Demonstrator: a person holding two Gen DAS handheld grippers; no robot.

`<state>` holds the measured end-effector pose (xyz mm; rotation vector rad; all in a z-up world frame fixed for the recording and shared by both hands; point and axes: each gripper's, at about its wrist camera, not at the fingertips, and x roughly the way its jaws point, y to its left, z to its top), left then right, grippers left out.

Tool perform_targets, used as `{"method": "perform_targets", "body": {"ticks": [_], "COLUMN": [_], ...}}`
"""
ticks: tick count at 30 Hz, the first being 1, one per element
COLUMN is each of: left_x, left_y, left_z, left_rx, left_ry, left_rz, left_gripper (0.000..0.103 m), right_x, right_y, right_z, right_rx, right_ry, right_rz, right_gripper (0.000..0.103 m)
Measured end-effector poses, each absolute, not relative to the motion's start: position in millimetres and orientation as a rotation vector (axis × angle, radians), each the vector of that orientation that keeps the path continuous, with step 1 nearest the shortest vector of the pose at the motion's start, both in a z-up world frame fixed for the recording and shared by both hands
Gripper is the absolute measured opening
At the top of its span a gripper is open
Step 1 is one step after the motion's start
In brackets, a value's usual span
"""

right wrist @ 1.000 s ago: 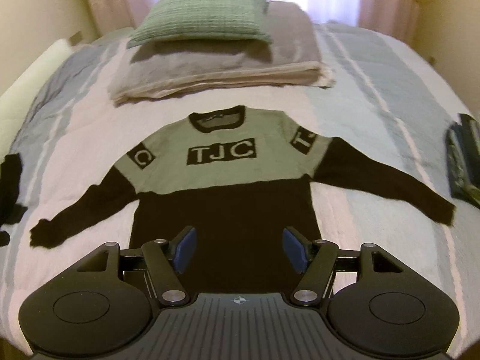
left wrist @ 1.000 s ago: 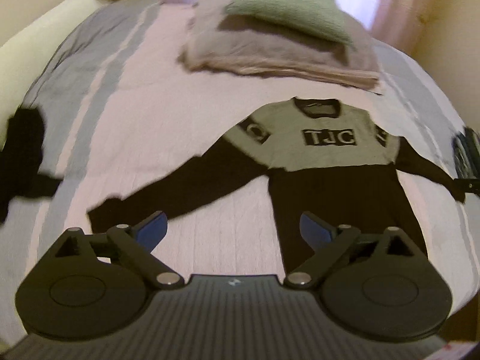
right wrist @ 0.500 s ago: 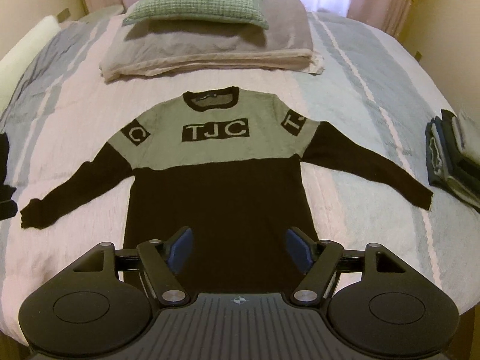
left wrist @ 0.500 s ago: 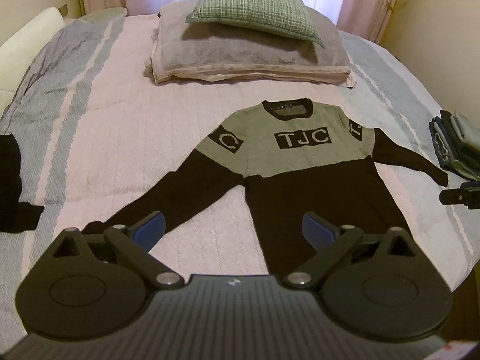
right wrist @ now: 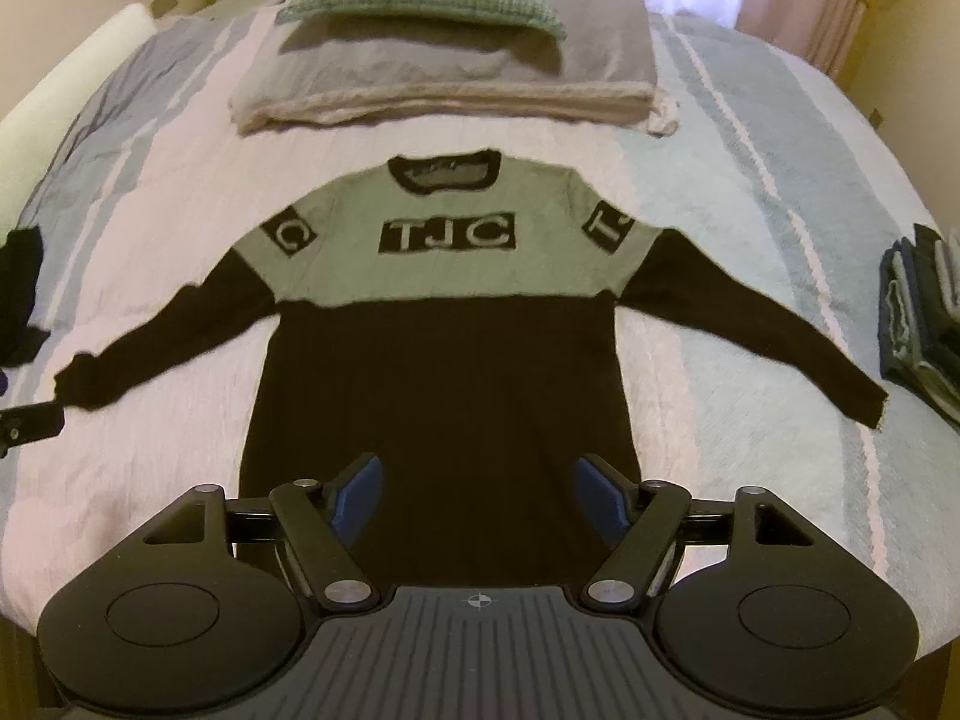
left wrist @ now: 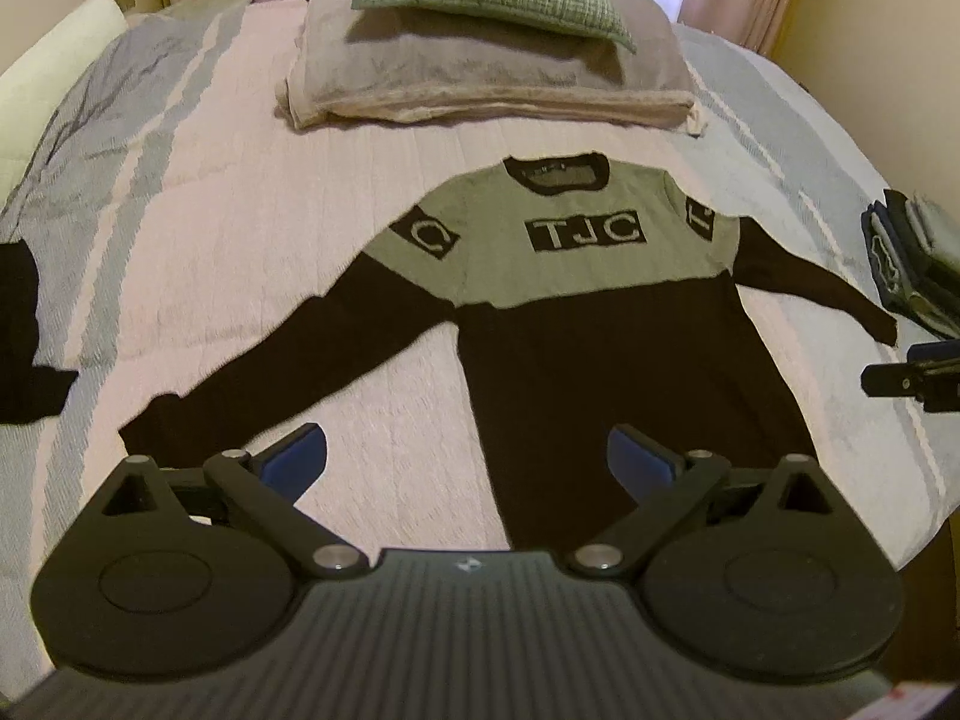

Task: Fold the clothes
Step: 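Release the hem and hold both grippers above the flattened sweater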

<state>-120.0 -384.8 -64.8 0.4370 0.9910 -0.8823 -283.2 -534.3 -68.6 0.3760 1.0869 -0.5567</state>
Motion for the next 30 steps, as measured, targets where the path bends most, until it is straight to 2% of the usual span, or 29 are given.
{"method": "perform_targets", "body": {"ticks": [3, 14, 23, 30], "left_x": [-132.1, -173.3, -182.4, -172.2], "left_y": [-384.7, -382.7, -395.4, -376.7], "left_z": [-70.6, -98.1, -103.0, -99.1], "left_rx": [0.441, 0.468, 0.500, 0.466], "left_ry": [1.010, 1.108, 1.107, 1.099], "left_rz": [-0.859, -0.841, -0.884, -0.846], "left_gripper": [0.101, 0.102, 0.102, 0.102], "right_x": [-293.9, -321.0, -330.8, -315.7], "right_y": [-535.7, -530.3, -530.6, -526.1], "right_z": [-83.2, -122.7, -126.8, -126.3], "right_rx": [0.393, 0.395, 0.422, 0.388], "right_ry": [1.123, 1.225, 1.239, 1.210], "right_rz": [-0.535, -0.463, -0.483, -0.445], "right_gripper": [0.070, 0.070, 0.070, 0.070]}}
